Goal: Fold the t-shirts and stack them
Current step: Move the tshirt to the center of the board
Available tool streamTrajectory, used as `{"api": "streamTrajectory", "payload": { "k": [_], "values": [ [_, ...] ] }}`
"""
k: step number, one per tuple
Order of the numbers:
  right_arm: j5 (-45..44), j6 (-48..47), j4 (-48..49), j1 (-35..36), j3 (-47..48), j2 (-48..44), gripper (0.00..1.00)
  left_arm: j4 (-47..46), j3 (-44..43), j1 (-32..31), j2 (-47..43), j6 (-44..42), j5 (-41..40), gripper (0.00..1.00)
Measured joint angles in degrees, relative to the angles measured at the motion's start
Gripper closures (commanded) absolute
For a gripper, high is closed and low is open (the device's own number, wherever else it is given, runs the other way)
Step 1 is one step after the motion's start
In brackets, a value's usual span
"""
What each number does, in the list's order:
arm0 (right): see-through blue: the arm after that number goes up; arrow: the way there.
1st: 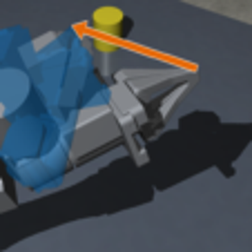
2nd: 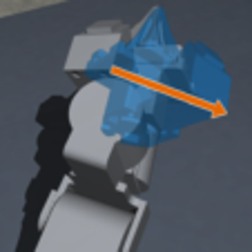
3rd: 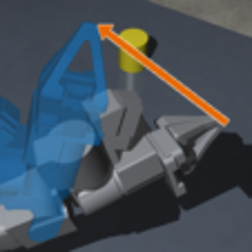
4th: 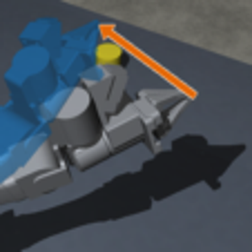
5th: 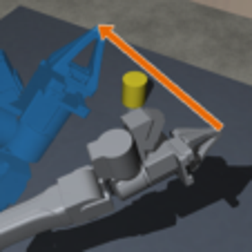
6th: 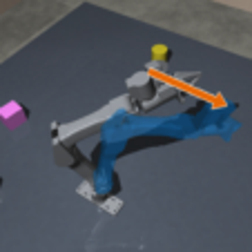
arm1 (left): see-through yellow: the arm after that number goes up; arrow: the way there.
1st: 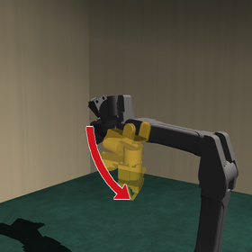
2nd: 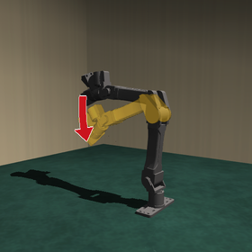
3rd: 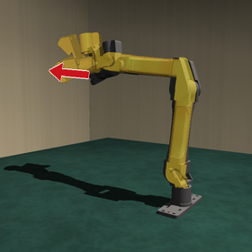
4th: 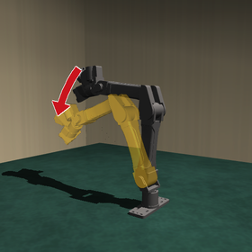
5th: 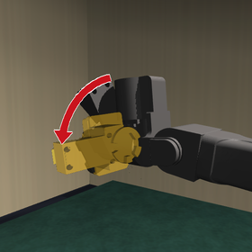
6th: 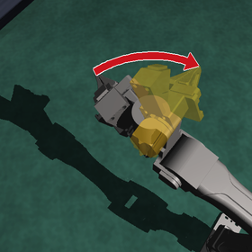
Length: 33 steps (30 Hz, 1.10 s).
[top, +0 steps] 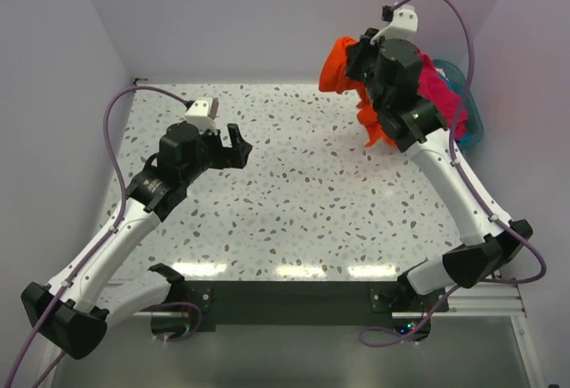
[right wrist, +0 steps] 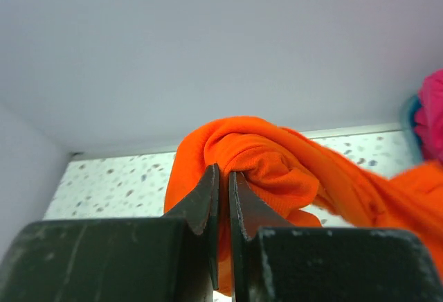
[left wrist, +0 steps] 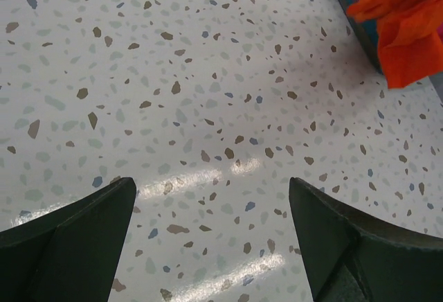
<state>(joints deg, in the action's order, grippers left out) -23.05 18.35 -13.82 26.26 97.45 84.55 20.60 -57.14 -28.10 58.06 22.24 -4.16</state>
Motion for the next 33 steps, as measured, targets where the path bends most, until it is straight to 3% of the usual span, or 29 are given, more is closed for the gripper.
{"api": "streamTrajectory", "payload": {
  "k": [7,10,13,16,21,24,27,33],
  "values": [
    [4.66,-0.02,-2.16,9.4,3.87,-0.33,1.0,0.33,-0.2,0.35,-2.08,1.44,-2.29,0.03],
    [6.01,0.33,-2.4,11.61,3.39,-0.17,0.93,0.48,-0.2,0.39,-3.32,2.34,-3.56,0.03],
    [4.74,1.6,-1.97,11.39,-0.48,-0.13,0.77,0.48,-0.2,0.57,-3.76,2.82,-4.44,0.03],
    [4.63,4.17,-2.93,7.69,-6.19,0.7,0.62,0.44,-0.02,0.72,-3.34,3.34,-5.25,0.03],
    [6.08,8.52,-6.43,-5.09,-9.62,7.32,0.38,-0.5,3.48,0.92,-1.75,4.72,-5.75,0.07],
    [6.75,9.77,-7.32,-8.26,-14.86,8.81,0.35,-1.99,7.5,1.11,0.61,6.47,-6.25,0.11],
    [7.26,10.27,-7.19,-4.15,-22.49,7.54,0.35,-3.82,12.33,1.16,3.19,9.05,-7.04,0.17],
    [9.27,10.36,-4.55,13.73,-27.67,9.6,0.35,-7.76,19.61,1.57,9.16,14.82,-9.7,0.21]
  ]
}}
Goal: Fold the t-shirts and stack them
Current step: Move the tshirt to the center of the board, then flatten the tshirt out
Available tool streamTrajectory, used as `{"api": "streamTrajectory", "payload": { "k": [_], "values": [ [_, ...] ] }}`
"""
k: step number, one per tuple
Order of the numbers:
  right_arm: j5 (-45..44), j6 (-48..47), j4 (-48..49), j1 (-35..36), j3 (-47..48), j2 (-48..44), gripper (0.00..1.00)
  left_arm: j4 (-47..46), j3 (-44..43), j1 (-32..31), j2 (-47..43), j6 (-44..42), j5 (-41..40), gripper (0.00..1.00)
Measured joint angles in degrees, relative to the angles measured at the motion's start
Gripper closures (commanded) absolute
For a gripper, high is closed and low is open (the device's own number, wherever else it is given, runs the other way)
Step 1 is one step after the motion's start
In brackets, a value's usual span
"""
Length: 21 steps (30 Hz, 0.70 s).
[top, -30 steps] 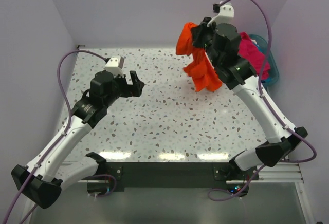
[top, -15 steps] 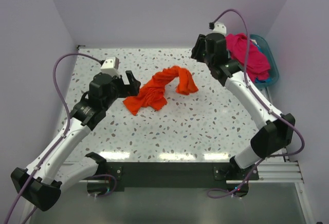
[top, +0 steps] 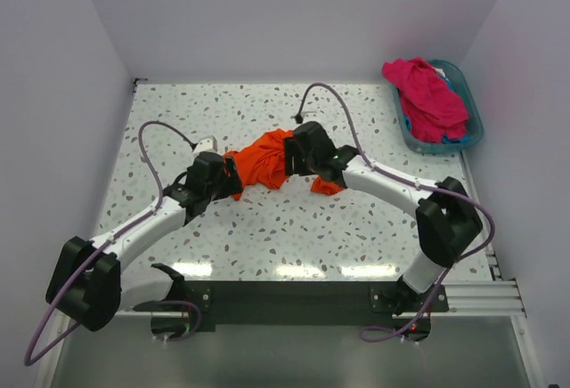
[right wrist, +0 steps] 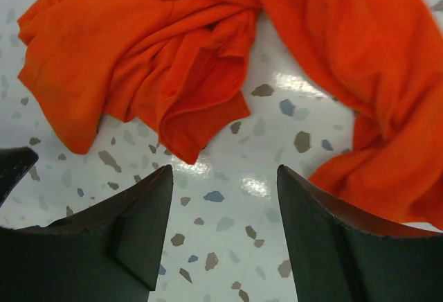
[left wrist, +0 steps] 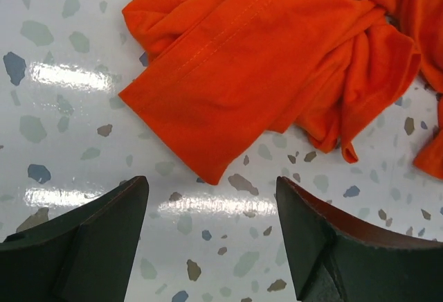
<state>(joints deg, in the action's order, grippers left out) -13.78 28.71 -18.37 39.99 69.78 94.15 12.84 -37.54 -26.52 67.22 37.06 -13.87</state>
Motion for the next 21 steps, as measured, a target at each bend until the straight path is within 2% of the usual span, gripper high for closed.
{"api": "streamTrajectory", "payload": {
  "k": [3,11,16,19,21],
  "values": [
    [1.22,-0.07,2.95,3.89,0.37,4.61,0.35,-2.73,1.38,0.2,2.82,2.56,-1.68,0.23],
    [1.03,-0.2,4.74,5.73,2.21,15.63,0.36,-12.37,1.64,0.28,13.84,5.68,-6.64,0.27],
    [0.48,-0.22,6.23,5.9,2.93,17.09,0.39,-13.6,1.33,0.39,18.27,5.97,-8.72,0.41],
    [-0.35,-0.2,7.43,6.12,3.04,17.07,0.39,-13.79,0.68,0.66,18.49,5.97,-9.68,0.53],
    [-1.07,-0.2,7.87,6.4,3.02,16.94,0.39,-14.05,-0.15,0.81,18.62,5.97,-10.23,0.64]
  ]
}}
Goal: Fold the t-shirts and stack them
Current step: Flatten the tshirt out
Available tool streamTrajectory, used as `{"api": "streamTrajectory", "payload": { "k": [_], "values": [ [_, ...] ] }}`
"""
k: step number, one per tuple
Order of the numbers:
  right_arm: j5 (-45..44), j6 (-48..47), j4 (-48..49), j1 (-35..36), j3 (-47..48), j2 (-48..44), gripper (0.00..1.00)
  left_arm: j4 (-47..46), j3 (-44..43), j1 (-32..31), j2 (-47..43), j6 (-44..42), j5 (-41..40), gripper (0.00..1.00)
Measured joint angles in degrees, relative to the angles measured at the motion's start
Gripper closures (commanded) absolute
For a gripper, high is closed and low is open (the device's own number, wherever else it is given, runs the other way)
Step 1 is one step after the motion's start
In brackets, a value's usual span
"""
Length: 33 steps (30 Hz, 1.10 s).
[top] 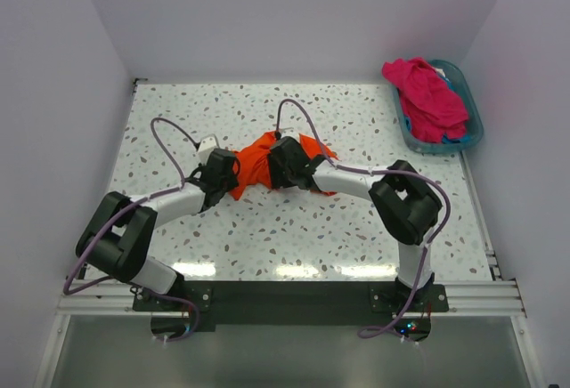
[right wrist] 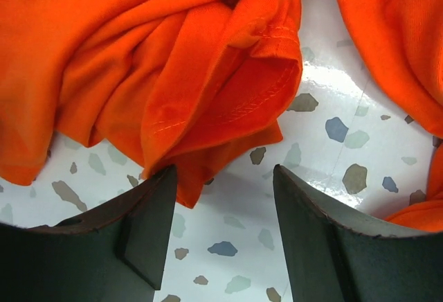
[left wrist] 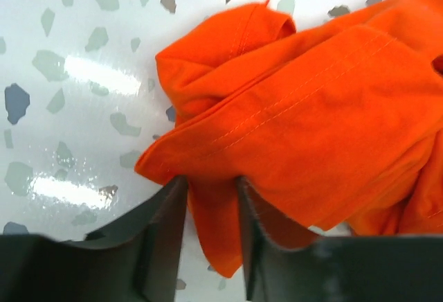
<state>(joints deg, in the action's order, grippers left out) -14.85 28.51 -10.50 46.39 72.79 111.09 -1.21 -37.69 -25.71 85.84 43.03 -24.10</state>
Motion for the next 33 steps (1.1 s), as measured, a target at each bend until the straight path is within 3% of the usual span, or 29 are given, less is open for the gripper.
{"api": "streamTrajectory", "payload": {
  "k": [5,10,13,14,16,18,29,33],
  "values": [
    [-0.94,-0.02,1.11,1.2,0.17,-0.33,0.39,-1.09,-1.97,0.37,0.55,-0.55,-0.48,0.85],
    [-1.42,0.0,1.49,1.99,0.22,-0.39,0.39,-1.27,-2.93,0.66,0.52,-0.76,-0.96,0.9],
    [-2.27,0.0,1.88,2.12,-0.24,-1.31,0.39,-1.25,-3.26,0.74,0.44,-0.83,-1.44,0.79],
    [-2.45,0.0,2.03,2.27,-0.5,-1.84,0.39,-1.14,-3.3,0.83,0.33,-0.87,-1.68,0.62],
    [-2.86,0.0,2.27,2.4,-0.96,-3.43,0.39,-0.66,-3.3,0.96,-0.07,-0.96,-2.12,0.43],
    [-3.34,-0.02,2.69,2.6,-0.98,-4.46,0.39,-0.39,-3.26,0.96,-0.81,-0.52,-2.84,0.37],
    [-3.69,0.0,3.34,3.56,2.56,0.76,0.4,0.15,-2.62,1.42,-0.92,1.11,-5.29,0.36],
    [-3.93,-0.02,3.13,3.54,2.91,3.41,0.46,-0.46,-1.55,1.81,1.33,1.4,-5.18,0.39]
  ]
}}
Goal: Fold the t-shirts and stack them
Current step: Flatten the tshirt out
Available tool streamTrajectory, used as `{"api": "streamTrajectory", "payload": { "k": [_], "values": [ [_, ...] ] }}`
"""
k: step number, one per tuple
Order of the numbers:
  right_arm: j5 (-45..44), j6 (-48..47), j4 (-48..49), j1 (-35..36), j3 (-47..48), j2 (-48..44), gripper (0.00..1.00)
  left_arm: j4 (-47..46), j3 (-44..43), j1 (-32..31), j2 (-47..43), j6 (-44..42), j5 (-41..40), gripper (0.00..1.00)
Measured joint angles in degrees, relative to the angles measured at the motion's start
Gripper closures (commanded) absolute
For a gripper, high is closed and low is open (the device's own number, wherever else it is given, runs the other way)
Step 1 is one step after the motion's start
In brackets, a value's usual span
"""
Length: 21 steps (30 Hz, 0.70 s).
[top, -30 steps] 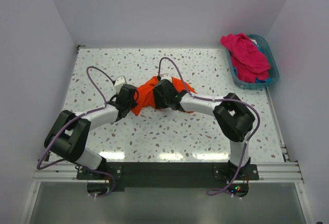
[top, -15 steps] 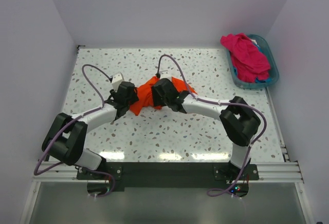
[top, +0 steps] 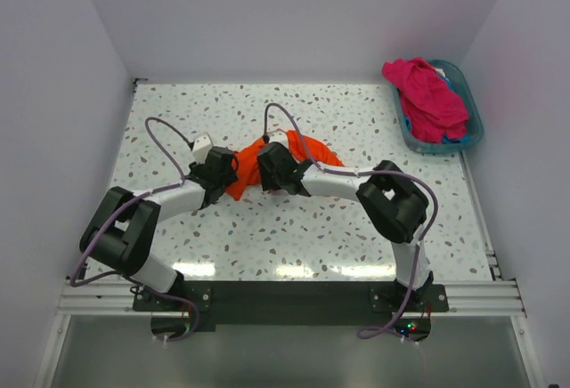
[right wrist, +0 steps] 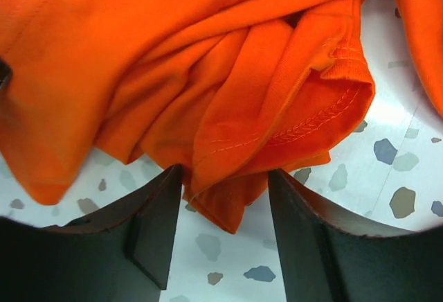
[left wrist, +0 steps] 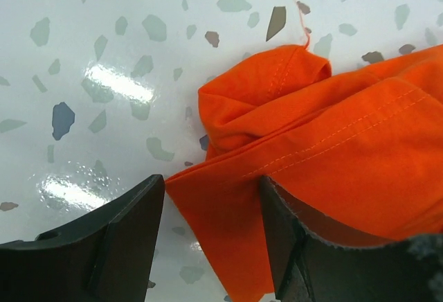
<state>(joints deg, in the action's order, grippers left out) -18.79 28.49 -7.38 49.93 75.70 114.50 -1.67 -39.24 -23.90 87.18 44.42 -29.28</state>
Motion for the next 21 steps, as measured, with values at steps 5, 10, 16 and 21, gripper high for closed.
{"api": "streamTrajectory", "payload": {
  "k": [5,10,16,21],
  "values": [
    [-1.07,-0.15,-0.48,0.0,0.17,0.92,0.77,-1.46,0.28,0.44,3.26,-0.02,0.52,0.52],
    [-2.36,0.13,-0.7,0.0,0.2,0.79,1.0,-3.89,0.22,1.33,4.15,0.02,1.73,0.88],
    [-3.28,0.0,-3.28,-0.9,-0.31,-4.11,1.0,-2.38,-1.57,2.1,3.13,-0.68,2.43,1.0],
    [-4.26,-0.74,-6.03,-3.82,-2.14,-16.5,1.0,3.13,-5.84,2.21,-3.34,-0.85,1.92,1.0]
  ]
}}
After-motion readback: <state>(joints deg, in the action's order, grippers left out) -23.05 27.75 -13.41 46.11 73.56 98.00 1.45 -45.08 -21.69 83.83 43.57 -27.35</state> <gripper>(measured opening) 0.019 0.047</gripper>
